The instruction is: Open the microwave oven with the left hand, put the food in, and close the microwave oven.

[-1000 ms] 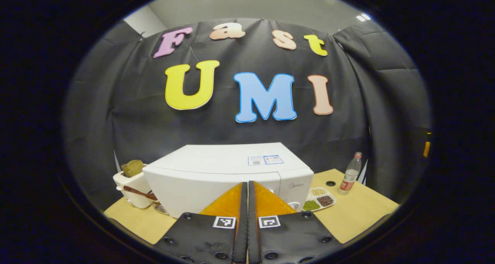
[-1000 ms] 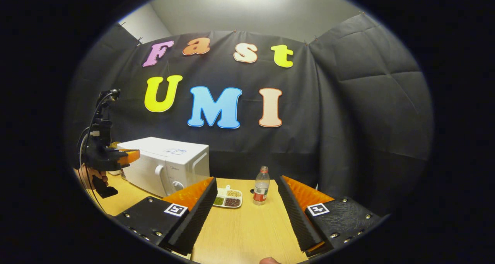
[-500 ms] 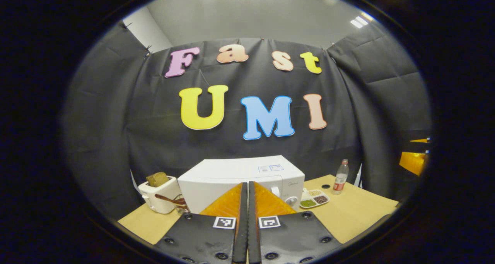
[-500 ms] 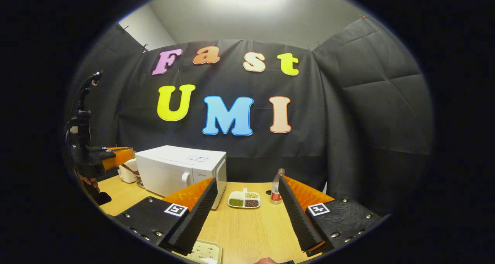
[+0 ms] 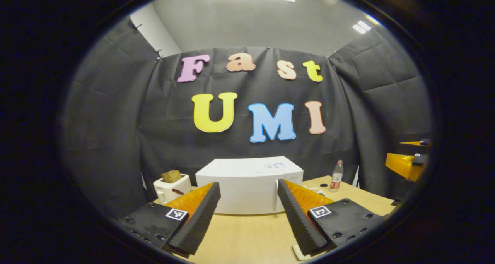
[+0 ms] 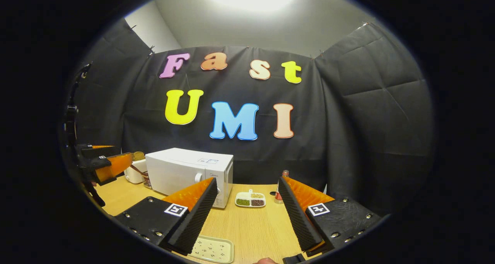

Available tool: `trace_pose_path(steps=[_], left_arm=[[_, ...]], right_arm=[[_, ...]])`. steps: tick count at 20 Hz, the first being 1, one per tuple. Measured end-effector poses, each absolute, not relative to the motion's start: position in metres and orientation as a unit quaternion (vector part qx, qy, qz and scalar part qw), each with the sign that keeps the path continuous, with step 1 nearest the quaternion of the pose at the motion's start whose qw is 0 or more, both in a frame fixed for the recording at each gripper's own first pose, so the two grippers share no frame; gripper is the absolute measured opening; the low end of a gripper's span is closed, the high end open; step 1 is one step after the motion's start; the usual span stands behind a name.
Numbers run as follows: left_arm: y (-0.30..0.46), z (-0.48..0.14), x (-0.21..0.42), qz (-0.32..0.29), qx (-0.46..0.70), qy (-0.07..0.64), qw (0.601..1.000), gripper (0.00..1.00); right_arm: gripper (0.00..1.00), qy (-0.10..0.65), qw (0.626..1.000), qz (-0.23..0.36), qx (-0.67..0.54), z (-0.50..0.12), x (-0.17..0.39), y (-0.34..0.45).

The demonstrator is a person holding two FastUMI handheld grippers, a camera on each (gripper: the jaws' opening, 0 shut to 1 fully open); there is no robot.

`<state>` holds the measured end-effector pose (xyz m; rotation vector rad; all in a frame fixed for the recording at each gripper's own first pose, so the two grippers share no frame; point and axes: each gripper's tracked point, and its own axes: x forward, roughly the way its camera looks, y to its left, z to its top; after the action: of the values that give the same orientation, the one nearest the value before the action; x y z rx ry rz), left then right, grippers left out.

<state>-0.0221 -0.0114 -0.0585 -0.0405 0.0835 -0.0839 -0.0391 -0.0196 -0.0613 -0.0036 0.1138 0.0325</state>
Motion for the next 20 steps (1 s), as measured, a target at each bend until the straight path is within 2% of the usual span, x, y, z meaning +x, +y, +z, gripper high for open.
trace_pose_path(steps=[1, 2, 6, 7, 20], left_arm=[[-0.007, -0.055, -0.026, -0.037, -0.018, 0.037, 0.998, 0.96], [-0.003, -0.051, -0.031, -0.034, -0.017, 0.032, 0.999, 1.00], [0.002, -0.042, -0.045, -0.034, -0.018, 0.026, 0.999, 0.96], [0.003, -0.038, -0.049, -0.032, -0.017, 0.023, 0.999, 1.00], [0.013, -0.032, -0.081, -0.031, -0.010, 0.011, 0.999, 0.98]], right_arm=[[0.97, 0.056, 0.998, 0.016, 0.000, -0.061, -0.041, -0.018], [0.97, 0.053, 0.998, 0.016, 0.001, -0.059, -0.043, -0.017], [0.97, 0.038, 0.999, 0.029, 0.004, -0.052, -0.052, -0.005], [0.97, 0.035, 0.999, 0.030, 0.005, -0.051, -0.054, -0.005], [0.97, 0.020, 0.998, 0.046, 0.025, -0.039, -0.066, 0.014]])
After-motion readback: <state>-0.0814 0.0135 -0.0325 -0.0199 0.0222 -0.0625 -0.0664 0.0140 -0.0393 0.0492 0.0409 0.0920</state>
